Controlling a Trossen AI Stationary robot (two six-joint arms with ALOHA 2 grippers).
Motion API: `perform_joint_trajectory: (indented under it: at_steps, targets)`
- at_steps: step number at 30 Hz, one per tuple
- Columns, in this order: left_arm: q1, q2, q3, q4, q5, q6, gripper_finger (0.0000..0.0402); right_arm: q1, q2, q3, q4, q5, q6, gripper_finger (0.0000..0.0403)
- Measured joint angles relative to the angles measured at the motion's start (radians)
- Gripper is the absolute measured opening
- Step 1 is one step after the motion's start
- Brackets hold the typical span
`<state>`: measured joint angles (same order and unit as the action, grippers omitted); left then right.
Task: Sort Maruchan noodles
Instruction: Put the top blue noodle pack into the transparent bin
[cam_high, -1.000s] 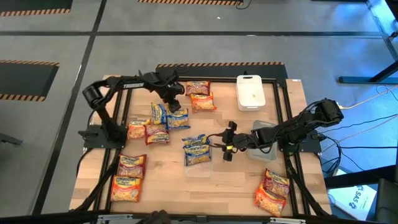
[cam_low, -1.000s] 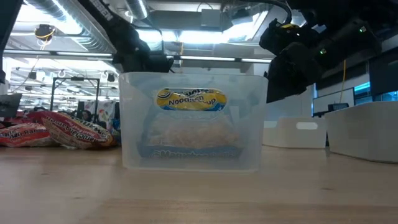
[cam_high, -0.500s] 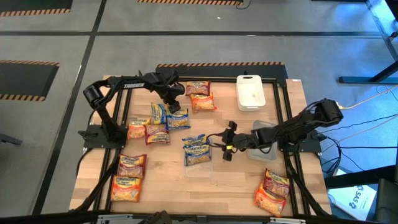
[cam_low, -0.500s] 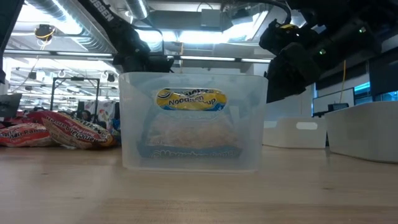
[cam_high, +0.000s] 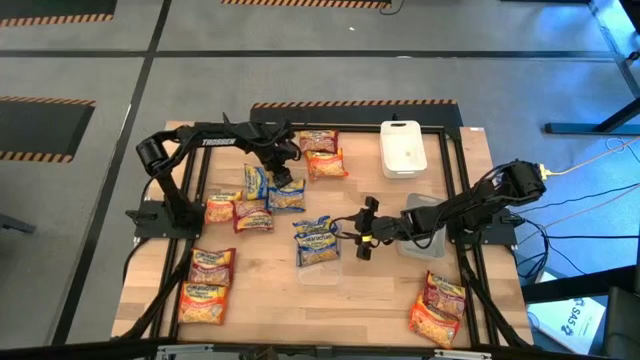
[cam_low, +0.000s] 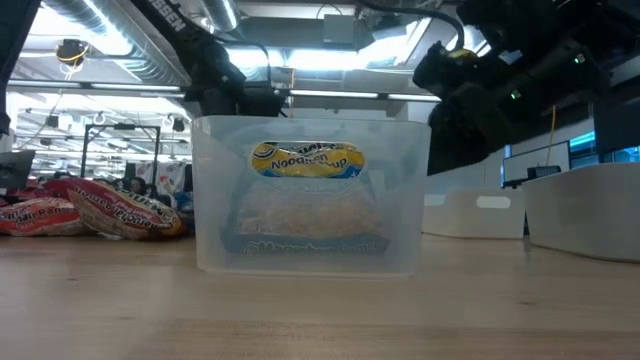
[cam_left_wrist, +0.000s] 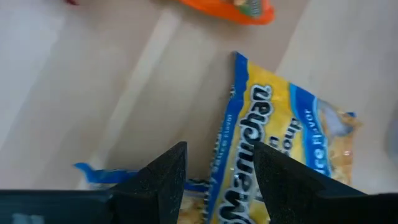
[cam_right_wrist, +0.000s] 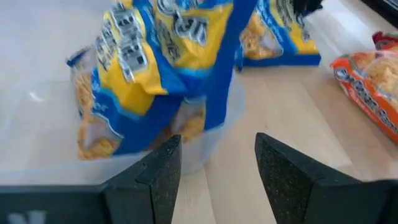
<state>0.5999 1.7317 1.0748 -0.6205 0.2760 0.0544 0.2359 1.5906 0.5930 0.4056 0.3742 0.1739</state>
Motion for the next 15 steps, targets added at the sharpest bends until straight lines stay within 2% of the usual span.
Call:
perform_joint_trajectory:
  at_steps: [5,12,15]
  targets:
    - [0.001,0.058,0.002,-0.029,0.126,-0.019,0.0179,0.000,0.000,0.000,-0.003,-0.002,-0.006,0.0193]
    - [-0.017,0.126,0.004,-0.023,0.224,0.024,0.0179,-0.001,0.000,0.000,-0.006,-0.002,0.001,0.0193]
    - [-0.035,0.128,0.003,-0.026,0.225,0.048,0.0169,-0.001,0.000,0.000,-0.007,-0.001,0.001,0.0193]
